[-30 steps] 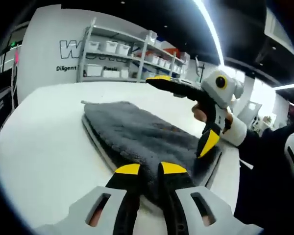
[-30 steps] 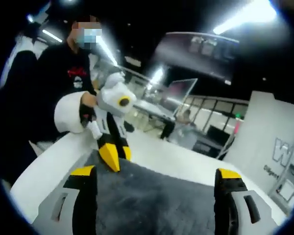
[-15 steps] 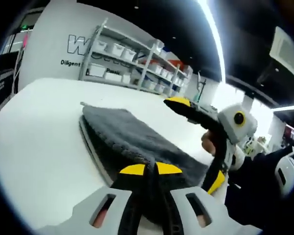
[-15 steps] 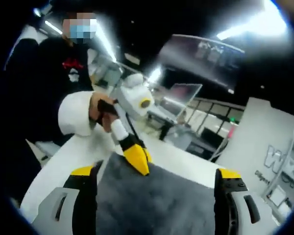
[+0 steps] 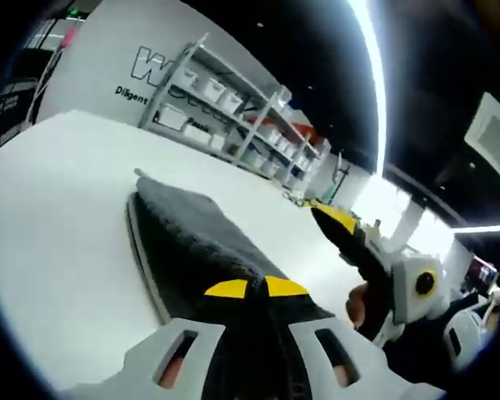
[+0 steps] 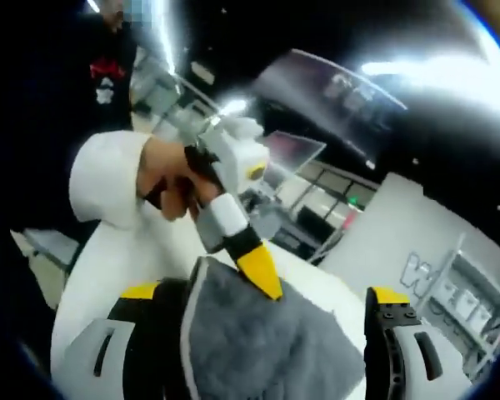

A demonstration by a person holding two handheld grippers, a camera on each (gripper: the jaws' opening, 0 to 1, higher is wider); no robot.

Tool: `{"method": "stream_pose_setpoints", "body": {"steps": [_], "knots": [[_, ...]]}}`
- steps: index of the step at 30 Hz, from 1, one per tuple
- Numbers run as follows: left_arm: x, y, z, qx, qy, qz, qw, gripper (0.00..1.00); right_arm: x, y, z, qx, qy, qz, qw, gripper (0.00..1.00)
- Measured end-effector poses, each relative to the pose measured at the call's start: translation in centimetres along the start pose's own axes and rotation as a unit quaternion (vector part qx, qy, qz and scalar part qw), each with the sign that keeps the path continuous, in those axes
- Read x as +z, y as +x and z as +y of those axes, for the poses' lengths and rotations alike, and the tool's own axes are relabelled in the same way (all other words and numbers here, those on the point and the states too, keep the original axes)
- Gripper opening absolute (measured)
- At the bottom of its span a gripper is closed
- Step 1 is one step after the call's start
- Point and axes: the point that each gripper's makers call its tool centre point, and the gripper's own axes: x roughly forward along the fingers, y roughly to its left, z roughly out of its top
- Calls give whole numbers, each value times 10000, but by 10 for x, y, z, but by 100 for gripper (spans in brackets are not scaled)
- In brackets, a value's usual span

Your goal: Open the folded towel by lifting each exposed corner and separating the folded layers until the towel lies flat within the target outline without major curled edges

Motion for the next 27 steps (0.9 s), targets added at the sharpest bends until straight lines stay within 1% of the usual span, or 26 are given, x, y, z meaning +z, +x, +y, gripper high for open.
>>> {"method": "stream_pose_setpoints", "body": {"steps": [2,4,6,8,11,14,16,17,18,21,23,25,26,27], "knots": [[3,0,-1,51,74,-90,9999,4,-5,2,0,-177,-26,165,9997,99],[7,1,-4,41,114,-193,9997,4,-6,2,1,-306,-23,211,9993,99],[10,1,-5,41,114,-267,9996,4,-5,0,-3,-603,18,230,9979,98],[13,1,-7,28,106,-360,9993,4,-4,0,-5,-800,-42,285,9964,97],[15,1,-12,-12,91,-419,9991,5,-6,0,-10,-1115,-417,485,9917,96],[16,2,-14,9,169,-433,9989,5,-4,-1,-11,-1288,-745,527,9875,91],[16,3,-15,0,171,-442,9989,5,-2,-1,-11,-1408,-1138,559,9819,87],[17,3,-15,-5,173,-454,9988,5,0,-2,-11,-1498,-1357,570,9777,87],[17,3,-15,-8,167,-461,9988,5,2,-2,-9,-1519,-1512,580,9750,87],[19,2,-17,-38,164,-513,9985,5,4,-1,-1,-1521,-1793,599,9701,87],[20,1,-19,-77,131,-553,9984,5,4,-1,3,-1558,-1943,596,9666,84],[21,0,-20,-93,130,-582,9982,5,4,-1,1,-1635,-2181,663,9598,81],[22,0,-21,-99,140,-589,9981,5,4,-3,-2,-1719,-2321,727,9546,80],[21,0,-21,-97,153,-588,9981,5,5,-4,-5,-1804,-2559,751,9467,79]]}}
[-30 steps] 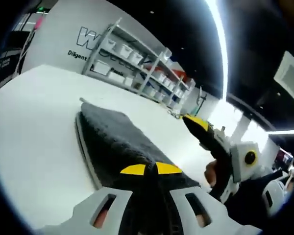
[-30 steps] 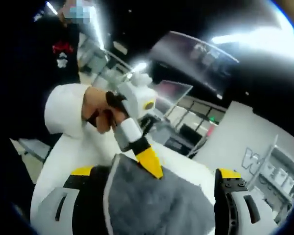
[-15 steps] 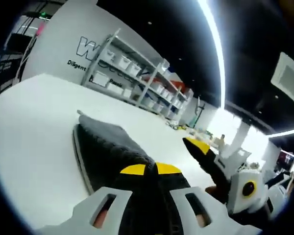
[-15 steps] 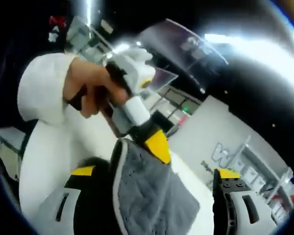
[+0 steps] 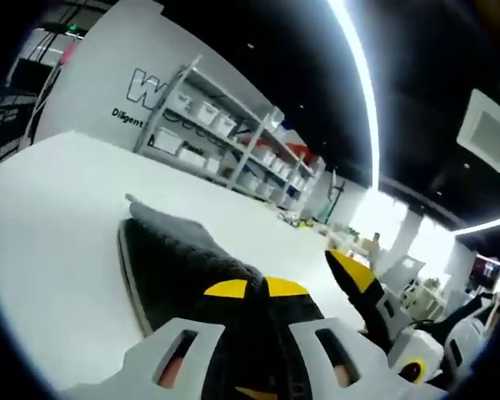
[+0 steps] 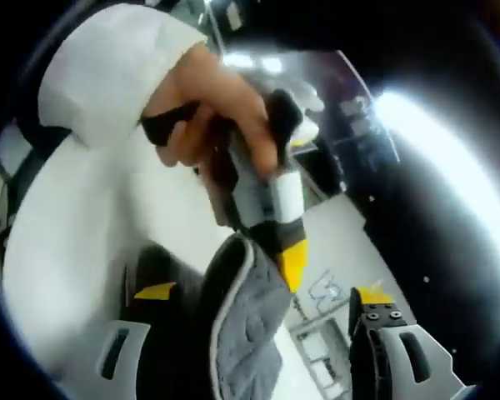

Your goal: Open the folded towel by lifting each exposed corner and separating the folded layers until the towel lies flat within the target outline without major curled edges

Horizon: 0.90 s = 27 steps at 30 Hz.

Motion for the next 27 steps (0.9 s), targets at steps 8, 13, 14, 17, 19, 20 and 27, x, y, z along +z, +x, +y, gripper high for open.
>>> {"method": "stream_pose_setpoints", "body": {"steps": [8,13,14,17,19,20,27], "knots": [[-1,1,-1,32,74,7,10000,5,-6,-2,1,-59,-503,71,9987,72],[2,0,-2,27,96,-52,9999,5,-4,-3,5,-26,-688,21,9976,60],[3,0,-2,28,106,-63,9999,5,-3,-5,3,-84,-641,-16,9979,61],[3,1,-1,50,169,-74,9998,5,5,-11,-7,-278,-567,-207,9978,50],[3,1,-1,50,189,-75,9998,5,10,-15,-4,-191,-559,-320,9977,23],[3,1,-1,42,187,-77,9998,5,10,-17,-1,-130,-538,-339,9979,11],[4,0,1,48,206,-90,9997,5,13,-17,0,-105,-422,-424,9982,9]]}}
